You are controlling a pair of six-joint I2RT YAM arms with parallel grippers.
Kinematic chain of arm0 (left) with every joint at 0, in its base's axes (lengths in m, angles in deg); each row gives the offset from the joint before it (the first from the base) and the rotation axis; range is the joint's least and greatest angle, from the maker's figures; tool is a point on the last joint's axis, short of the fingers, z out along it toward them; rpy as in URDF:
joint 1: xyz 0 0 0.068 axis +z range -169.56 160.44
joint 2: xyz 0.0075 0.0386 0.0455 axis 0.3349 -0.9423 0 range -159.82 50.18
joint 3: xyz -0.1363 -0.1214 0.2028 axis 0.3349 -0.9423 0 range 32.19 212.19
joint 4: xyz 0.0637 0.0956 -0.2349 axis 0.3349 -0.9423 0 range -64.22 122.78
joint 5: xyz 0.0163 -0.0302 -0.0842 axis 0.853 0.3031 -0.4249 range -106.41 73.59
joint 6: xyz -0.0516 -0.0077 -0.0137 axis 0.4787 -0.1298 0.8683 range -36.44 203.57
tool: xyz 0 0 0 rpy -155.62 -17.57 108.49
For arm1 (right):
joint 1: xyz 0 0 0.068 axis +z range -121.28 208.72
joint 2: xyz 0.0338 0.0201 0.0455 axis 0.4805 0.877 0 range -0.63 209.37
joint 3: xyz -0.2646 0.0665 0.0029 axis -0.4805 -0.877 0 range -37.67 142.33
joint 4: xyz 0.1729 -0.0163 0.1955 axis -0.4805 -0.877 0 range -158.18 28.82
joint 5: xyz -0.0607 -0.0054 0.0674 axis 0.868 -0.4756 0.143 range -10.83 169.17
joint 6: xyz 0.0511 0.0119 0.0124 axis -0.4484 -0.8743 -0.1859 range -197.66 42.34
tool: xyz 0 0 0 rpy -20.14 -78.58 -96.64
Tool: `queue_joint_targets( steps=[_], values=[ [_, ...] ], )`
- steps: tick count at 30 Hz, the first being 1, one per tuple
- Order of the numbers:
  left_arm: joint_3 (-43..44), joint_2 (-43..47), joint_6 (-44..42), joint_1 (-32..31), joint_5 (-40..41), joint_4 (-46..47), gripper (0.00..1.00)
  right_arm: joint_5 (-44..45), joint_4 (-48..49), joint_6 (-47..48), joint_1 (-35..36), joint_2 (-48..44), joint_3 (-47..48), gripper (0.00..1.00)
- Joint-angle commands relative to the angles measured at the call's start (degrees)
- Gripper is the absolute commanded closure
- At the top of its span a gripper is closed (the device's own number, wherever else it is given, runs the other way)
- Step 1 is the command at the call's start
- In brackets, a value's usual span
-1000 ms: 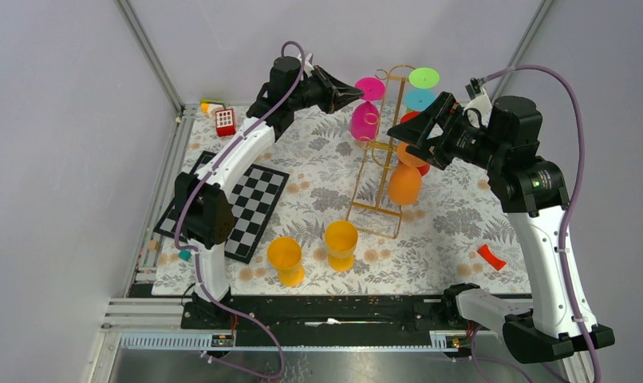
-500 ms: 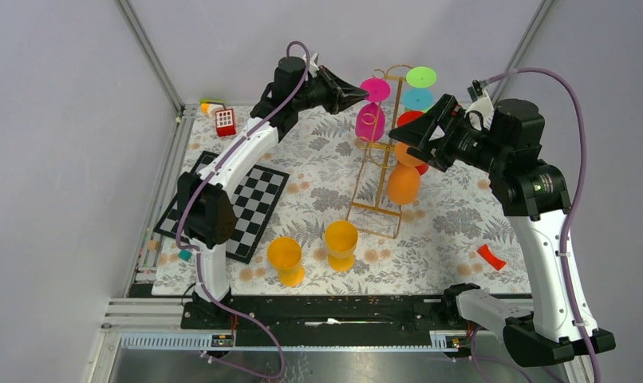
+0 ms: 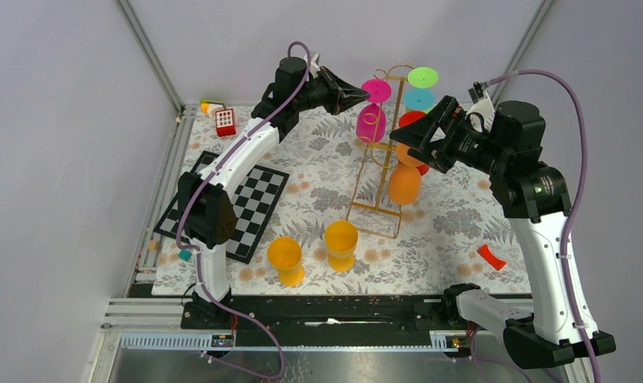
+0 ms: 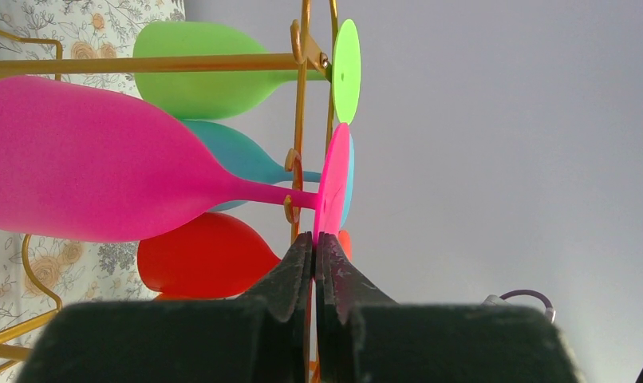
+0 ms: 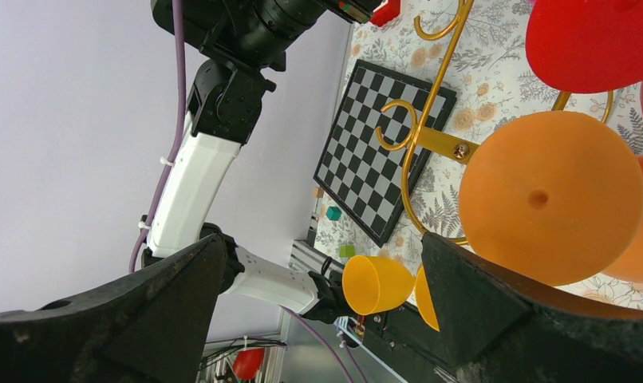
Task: Place the wine glass upside down on the wine glass rack
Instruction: Turn the wine glass upside down at the wine rack.
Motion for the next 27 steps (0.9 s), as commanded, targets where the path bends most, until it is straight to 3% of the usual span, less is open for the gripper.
queue_joint_targets(
  steps=[1, 14, 16, 19, 20, 21, 27],
  values=[
    [1.39, 0.02, 0.44, -0.25, -0.88, 2.98, 0.98, -0.5, 2.0, -0.13, -0.4, -1.02, -0.09, 0.0],
    [1.46, -0.05, -1.76, -0.25, 0.04, 0.31, 0.75, -0.28, 1.94, -0.59, -0.47, -0.49, 1.07, 0.0],
    [1.45, 0.28, -2.39, -0.25, 0.04, -0.02, 0.62, -0.17, 1.91, -0.62, -0.49, -0.47, 1.2, 0.0],
    [0.48, 1.34, -4.15, -0.16, 0.68, -0.8, 0.35, -0.06, 1.94, -0.8, -0.49, -0.71, 1.05, 0.0],
    [0.13, 1.95, -4.64, -0.08, 1.09, -0.8, 0.14, 0.19, 2.04, -0.77, -0.46, -0.95, 0.91, 0.0],
    [-0.65, 2.65, -5.17, 0.05, 1.58, -0.74, 0.03, 0.46, 1.91, -0.81, -0.43, -1.29, 0.63, 0.0],
    [-6.69, 8.44, -8.22, 1.79, 4.41, -0.23, 0.01, 2.08, 1.2, -0.78, -0.54, -2.3, 0.17, 0.0]
  ],
)
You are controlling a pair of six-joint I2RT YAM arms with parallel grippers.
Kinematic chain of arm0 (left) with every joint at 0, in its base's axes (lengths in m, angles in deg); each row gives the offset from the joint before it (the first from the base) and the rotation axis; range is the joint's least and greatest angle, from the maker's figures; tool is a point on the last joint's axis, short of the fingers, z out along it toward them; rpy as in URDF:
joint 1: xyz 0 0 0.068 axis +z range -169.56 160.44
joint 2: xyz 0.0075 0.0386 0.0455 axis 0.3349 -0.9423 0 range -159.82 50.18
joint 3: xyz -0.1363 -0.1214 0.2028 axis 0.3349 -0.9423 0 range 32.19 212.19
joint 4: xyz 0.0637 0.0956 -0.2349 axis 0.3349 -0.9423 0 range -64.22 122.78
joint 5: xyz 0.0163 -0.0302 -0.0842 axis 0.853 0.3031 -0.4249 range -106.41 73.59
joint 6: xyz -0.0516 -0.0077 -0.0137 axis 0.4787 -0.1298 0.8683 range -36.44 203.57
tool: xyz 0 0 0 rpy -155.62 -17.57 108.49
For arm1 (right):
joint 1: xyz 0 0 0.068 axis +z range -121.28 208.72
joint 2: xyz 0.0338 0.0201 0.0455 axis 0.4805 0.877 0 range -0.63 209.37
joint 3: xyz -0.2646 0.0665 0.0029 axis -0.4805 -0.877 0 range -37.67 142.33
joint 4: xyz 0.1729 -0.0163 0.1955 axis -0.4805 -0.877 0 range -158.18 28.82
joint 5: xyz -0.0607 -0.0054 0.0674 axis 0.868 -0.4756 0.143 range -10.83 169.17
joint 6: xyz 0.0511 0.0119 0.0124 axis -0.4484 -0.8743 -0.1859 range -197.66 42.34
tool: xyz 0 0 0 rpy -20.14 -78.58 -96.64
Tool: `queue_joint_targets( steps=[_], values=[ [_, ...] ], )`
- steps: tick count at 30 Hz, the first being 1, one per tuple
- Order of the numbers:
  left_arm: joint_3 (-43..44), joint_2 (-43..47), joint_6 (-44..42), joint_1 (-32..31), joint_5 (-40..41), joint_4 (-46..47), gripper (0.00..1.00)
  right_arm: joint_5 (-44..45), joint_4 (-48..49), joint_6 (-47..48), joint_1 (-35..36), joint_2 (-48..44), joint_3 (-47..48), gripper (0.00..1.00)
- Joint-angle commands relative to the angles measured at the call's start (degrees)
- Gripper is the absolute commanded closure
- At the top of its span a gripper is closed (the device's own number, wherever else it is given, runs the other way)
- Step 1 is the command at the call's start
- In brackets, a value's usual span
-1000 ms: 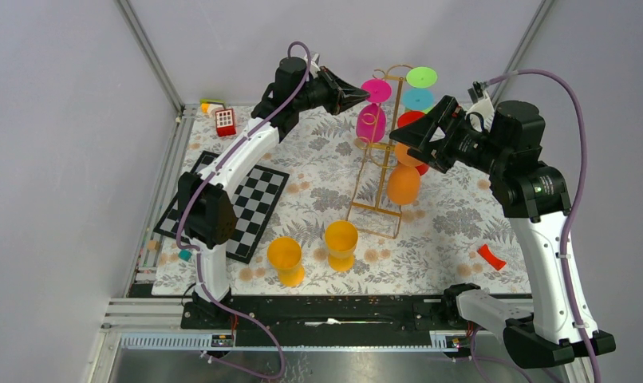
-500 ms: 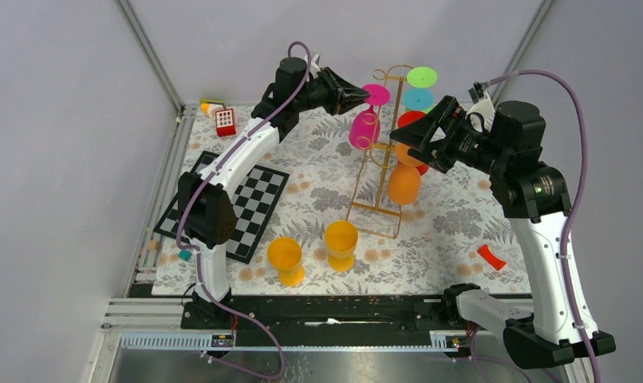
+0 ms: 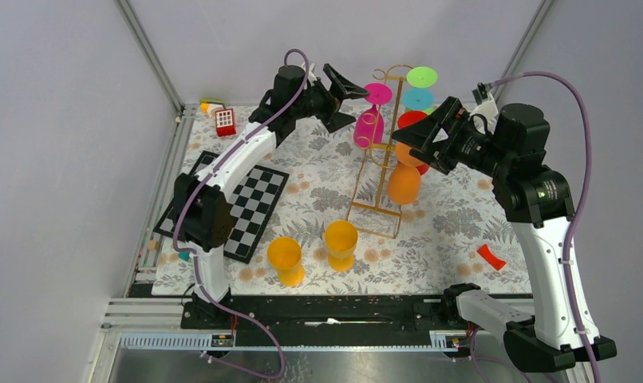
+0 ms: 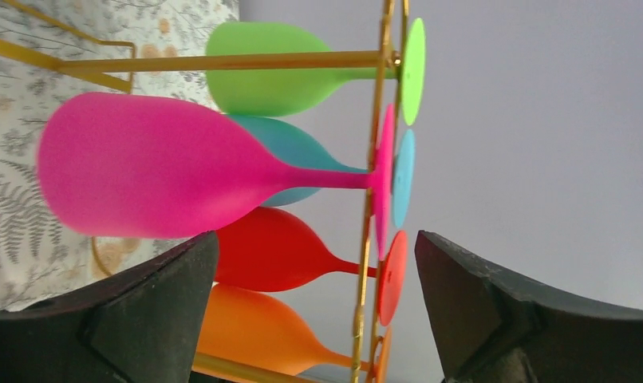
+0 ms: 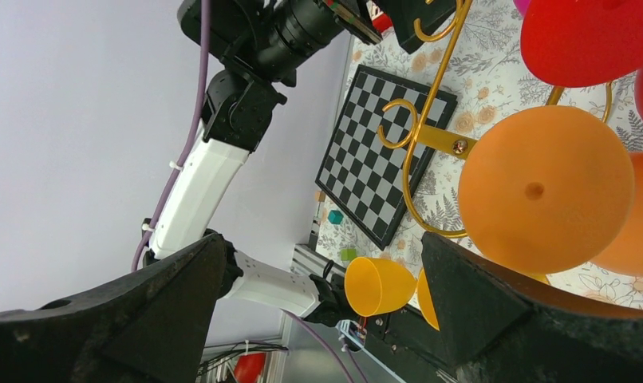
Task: Place the wine glass upside down on the wine glass rack
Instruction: Turn the wine glass upside down at the wine rack, then pick up the wine glass at the center of the board.
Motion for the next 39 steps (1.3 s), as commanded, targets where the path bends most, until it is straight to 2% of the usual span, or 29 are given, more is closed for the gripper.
queue_joint_targets(
  steps=[1, 9, 16, 23, 30, 36, 37, 39],
  values=[
    [-3.6, 8.01, -3.88, 1.86, 3.23, 1.79, 0.01, 1.53, 1.07, -0.18, -0.46, -1.43, 0.32, 0.0],
    [-10.62, 15.71, -10.77, 5.28, 6.04, -0.93, 0.01, 2.6, 1.47, -1.05, -0.4, -1.43, -0.42, 0.01],
    [-14.71, 22.88, -25.7, 6.04, 8.67, -5.52, 0.01, 3.67, 1.75, -1.45, -0.47, -1.35, -0.87, 0.0],
    [-26.64, 33.41, -36.28, 6.04, 11.44, -2.35, 0.01, 3.97, 4.84, -3.91, -0.44, -1.96, -3.99, 0.01],
    [-36.85, 40.53, -45.1, 5.67, 8.61, -3.35, 0.01, 5.03, 5.45, -4.53, -0.47, -2.69, -5.5, 0.0],
    [-39.64, 43.22, -57.11, 1.12, 8.78, -11.38, 0.01, 5.54, 5.5, -5.42, -0.44, -3.77, -7.28, 0.0],
    [-39.73, 43.54, -61.69, -3.46, 12.82, -14.7, 0.01, 5.75, 5.47, -5.73, -0.4, -4.49, -8.39, 0.0],
    [-39.81, 43.54, -63.79, -6.35, 12.94, -16.44, 0.01, 5.9, 5.47, -6.05, -0.42, -5.23, -9.26, 0.0]
  ],
)
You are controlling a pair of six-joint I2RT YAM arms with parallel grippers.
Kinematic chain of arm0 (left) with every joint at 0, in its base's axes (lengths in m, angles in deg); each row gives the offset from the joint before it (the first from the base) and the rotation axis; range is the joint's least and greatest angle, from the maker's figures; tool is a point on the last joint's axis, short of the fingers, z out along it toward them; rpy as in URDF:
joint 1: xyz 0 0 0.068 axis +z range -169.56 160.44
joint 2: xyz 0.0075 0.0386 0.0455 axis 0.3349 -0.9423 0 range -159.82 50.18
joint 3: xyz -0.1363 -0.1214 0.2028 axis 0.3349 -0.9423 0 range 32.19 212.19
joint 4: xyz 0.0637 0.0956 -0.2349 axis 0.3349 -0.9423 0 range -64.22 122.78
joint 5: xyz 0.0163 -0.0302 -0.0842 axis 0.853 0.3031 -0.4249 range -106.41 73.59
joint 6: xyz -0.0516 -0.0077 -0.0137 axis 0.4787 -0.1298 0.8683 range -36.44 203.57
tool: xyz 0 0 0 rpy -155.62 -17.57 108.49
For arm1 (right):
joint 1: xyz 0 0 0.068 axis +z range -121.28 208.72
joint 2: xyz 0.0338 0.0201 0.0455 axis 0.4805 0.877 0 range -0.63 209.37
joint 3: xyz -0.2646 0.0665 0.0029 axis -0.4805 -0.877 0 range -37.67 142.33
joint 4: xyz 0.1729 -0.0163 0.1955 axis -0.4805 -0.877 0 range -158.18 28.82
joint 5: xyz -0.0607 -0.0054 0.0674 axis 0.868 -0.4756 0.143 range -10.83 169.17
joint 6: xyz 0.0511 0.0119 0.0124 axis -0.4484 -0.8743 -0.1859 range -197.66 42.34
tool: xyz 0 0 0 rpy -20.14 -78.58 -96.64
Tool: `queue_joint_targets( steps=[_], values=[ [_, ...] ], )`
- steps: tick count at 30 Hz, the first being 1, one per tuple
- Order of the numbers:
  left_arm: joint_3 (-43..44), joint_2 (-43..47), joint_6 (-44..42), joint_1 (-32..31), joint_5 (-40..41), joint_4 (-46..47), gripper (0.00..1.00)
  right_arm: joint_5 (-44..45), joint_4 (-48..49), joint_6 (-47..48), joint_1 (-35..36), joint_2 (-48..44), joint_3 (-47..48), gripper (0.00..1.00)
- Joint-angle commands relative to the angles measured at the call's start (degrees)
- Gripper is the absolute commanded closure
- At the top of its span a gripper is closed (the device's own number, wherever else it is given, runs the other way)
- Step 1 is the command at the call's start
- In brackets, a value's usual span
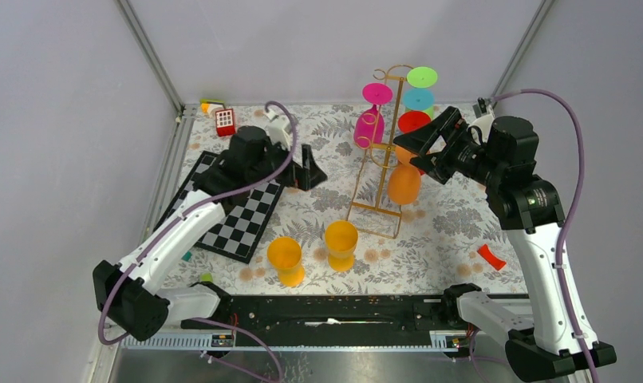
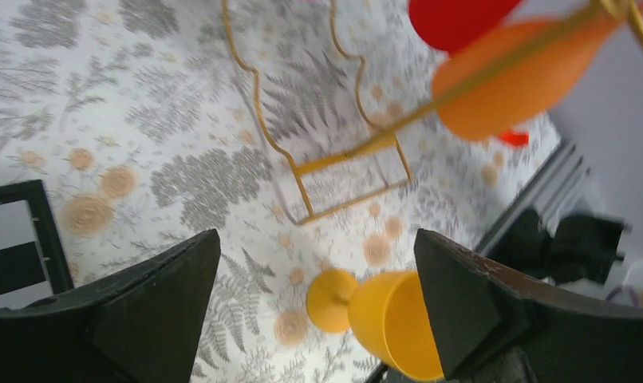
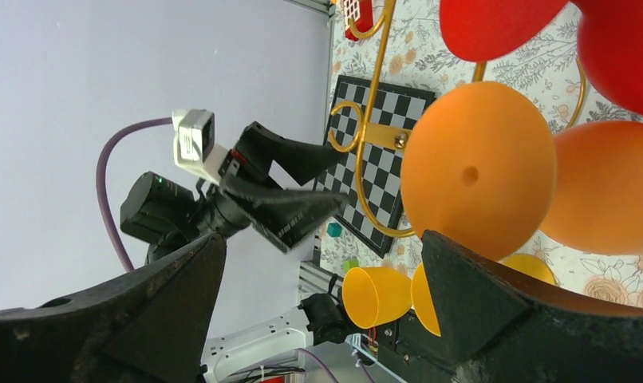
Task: Place the wine glass upside down on the wine glass rack
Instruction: Pick up the wine glass at the center of the board.
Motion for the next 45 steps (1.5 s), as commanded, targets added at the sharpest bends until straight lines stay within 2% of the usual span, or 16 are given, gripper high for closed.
queue_joint_targets(
  steps=[1, 7, 18, 34, 38, 41, 45],
  values=[
    [-0.35, 2.47, -9.79, -6.77, 2.72, -4.02, 0.01, 1.49, 2.21, -1.22, -0.35, -2.2, -1.91, 0.01],
    [-2.94, 2.89, -10.2, -11.92, -0.37, -4.47, 0.01, 2.26, 1.9, -2.08, -0.34, -5.14, -4.88, 0.0],
    [-7.32, 2.5, -12.01, -17.06, 0.04, -5.22, 0.16, 2.94, 1.07, -3.41, -0.31, -9.52, -9.11, 0.0],
    [-5.96, -8.26, -14.78, -21.45, 4.88, -7.62, 0.34, 4.28, -2.17, -2.68, -0.29, -10.29, -6.1, 0.0],
    [-3.99, -10.24, -16.26, -22.48, 5.17, -10.25, 0.43, 4.67, -2.16, -2.66, -0.26, -10.23, -5.73, 0.0],
    [-3.86, -10.18, -17.18, -22.82, 4.04, -10.49, 0.59, 4.91, -2.09, -2.64, -0.32, -10.09, -5.69, 0.0],
    [-3.65, -9.5, -17.39, -23.0, 3.91, -10.6, 0.71, 4.98, -2.06, -2.6, -0.36, -9.58, -5.19, 0.0]
  ],
)
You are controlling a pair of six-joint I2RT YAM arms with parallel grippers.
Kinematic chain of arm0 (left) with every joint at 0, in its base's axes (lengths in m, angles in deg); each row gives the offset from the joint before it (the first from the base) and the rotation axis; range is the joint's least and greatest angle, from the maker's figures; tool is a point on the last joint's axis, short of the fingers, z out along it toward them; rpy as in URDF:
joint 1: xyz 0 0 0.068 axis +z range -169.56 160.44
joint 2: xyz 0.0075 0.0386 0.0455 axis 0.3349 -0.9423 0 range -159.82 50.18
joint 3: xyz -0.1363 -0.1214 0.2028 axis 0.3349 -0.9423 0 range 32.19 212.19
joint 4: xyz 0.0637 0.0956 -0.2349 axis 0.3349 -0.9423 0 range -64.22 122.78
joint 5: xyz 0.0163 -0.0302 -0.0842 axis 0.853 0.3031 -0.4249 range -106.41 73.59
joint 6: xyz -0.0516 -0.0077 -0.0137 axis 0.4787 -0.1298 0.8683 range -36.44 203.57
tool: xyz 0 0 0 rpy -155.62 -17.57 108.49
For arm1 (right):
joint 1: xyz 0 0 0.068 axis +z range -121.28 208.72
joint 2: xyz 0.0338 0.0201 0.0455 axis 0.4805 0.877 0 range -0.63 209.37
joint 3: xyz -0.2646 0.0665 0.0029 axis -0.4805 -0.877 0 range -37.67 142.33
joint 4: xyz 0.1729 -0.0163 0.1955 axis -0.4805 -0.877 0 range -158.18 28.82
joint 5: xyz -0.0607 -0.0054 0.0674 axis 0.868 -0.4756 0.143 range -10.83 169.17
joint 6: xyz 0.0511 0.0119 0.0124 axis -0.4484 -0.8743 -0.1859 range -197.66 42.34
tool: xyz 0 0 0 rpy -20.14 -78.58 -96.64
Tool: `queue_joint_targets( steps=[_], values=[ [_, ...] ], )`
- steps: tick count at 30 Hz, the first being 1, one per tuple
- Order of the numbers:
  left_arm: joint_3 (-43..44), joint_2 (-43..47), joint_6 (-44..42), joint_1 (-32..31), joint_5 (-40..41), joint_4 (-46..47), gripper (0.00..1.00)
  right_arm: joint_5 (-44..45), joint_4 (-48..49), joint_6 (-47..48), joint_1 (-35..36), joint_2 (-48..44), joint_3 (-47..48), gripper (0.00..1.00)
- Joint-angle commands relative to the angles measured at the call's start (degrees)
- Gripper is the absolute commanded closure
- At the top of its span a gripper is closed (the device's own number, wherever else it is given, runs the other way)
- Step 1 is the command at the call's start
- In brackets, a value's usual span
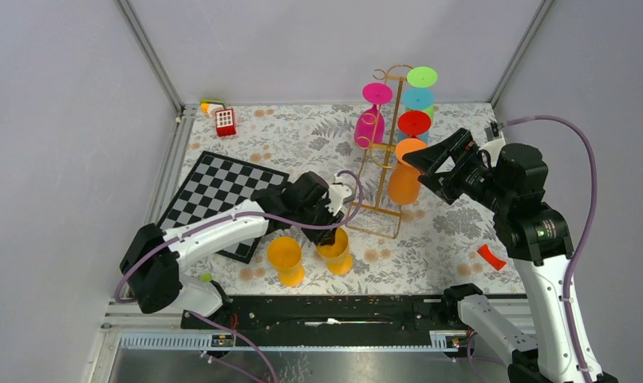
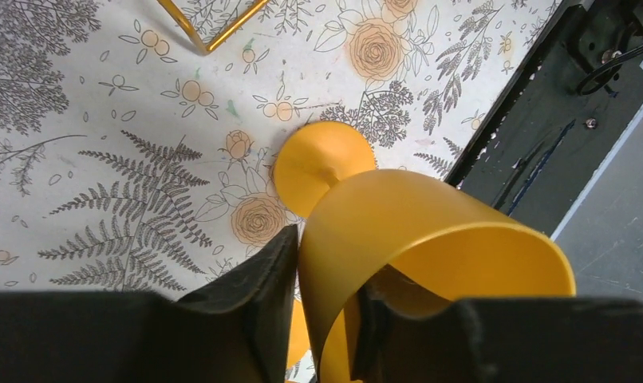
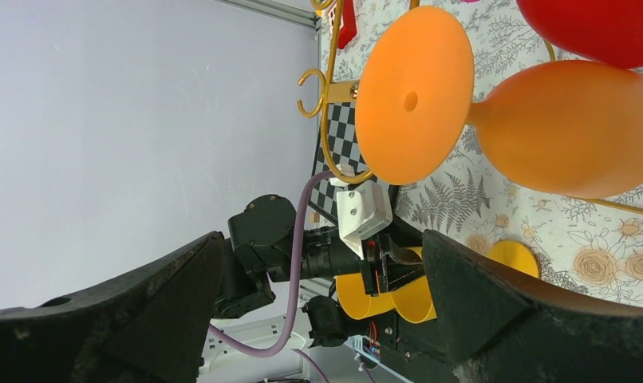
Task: Place the wine glass upside down on the wine glass rack
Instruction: Pick up the wine glass at the center of the board.
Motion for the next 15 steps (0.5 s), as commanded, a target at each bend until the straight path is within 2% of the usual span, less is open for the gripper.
queue_joint_targets(
  steps=[1, 4, 8, 10, 12, 15],
  values=[
    [3.28, 1.39, -1.75, -0.41, -0.25, 0.56, 0.74, 1.1, 0.11, 0.51, -0.31, 0.57, 2.87, 0.0],
    [3.7, 1.92, -1.81, -0.41, 0.21, 0.3, 0.76, 1.09, 0.34, 0.5, -0.31, 1.01, 3.38, 0.0],
    [4.64, 2.11, -2.07, -0.41, 0.63, -0.35, 0.85, 1.01, 0.85, 0.62, -0.35, 1.83, 4.05, 0.0],
    [5.2, 2.19, -2.36, -0.38, 1.17, -0.94, 0.95, 0.85, 1.08, 0.69, -0.32, 2.26, 4.53, 0.0],
    [5.96, 2.37, -2.71, -0.35, 2.17, -1.6, 1.0, 1.02, 1.17, 0.71, -0.33, 2.74, 5.25, 0.01],
    [6.43, 3.31, -3.3, -0.38, 4.67, -1.85, 1.0, 1.3, 1.14, 0.74, -0.28, 3.65, 6.77, 0.0]
  ],
)
